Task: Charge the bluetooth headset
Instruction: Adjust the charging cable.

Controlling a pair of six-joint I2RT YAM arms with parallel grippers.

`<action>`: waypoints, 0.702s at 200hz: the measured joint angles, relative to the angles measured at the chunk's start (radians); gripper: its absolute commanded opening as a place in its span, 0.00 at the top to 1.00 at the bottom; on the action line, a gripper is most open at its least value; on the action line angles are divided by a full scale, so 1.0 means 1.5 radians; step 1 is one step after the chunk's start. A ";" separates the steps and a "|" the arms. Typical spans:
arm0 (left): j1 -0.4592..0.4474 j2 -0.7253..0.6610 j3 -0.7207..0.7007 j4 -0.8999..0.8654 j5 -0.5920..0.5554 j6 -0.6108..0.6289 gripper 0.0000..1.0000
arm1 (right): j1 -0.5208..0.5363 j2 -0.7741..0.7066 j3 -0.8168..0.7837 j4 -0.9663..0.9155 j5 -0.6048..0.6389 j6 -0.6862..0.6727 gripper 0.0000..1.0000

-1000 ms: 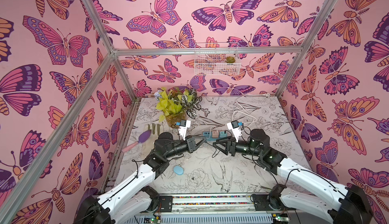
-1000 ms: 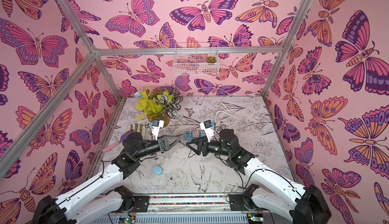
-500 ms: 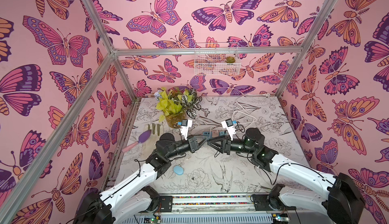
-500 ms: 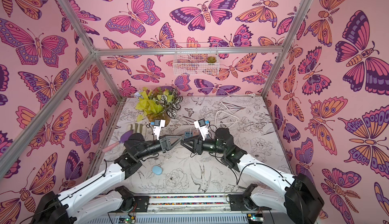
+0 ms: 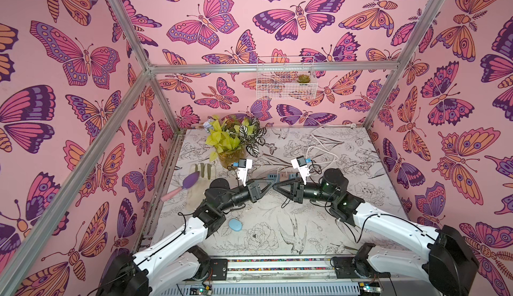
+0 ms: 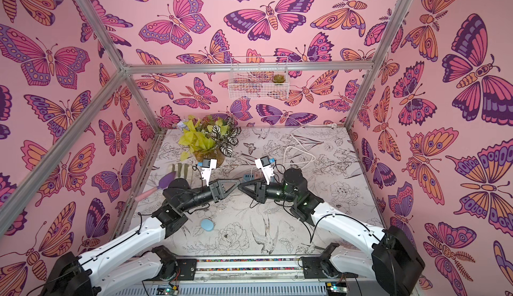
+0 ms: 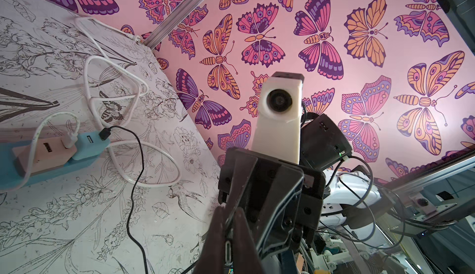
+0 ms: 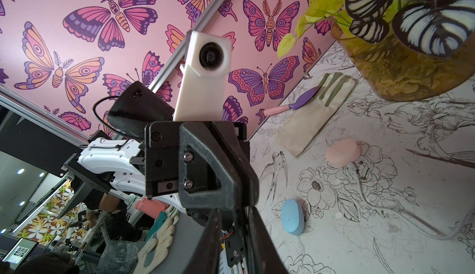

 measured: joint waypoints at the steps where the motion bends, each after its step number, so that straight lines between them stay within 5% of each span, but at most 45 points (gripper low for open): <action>1: 0.000 0.000 0.000 0.000 0.000 0.000 1.00 | 0.000 0.000 0.000 0.000 0.000 0.000 0.86; 46: -0.001 -0.006 -0.003 0.010 -0.003 -0.006 1.00 | 0.000 0.002 0.000 0.006 -0.004 0.008 0.86; 124: -0.001 -0.013 -0.009 0.020 -0.007 -0.008 1.00 | 0.000 0.008 0.000 0.022 -0.018 0.016 1.00; 140: -0.002 -0.016 -0.012 0.020 -0.009 -0.007 0.71 | 0.001 0.008 0.000 0.020 -0.018 0.015 1.00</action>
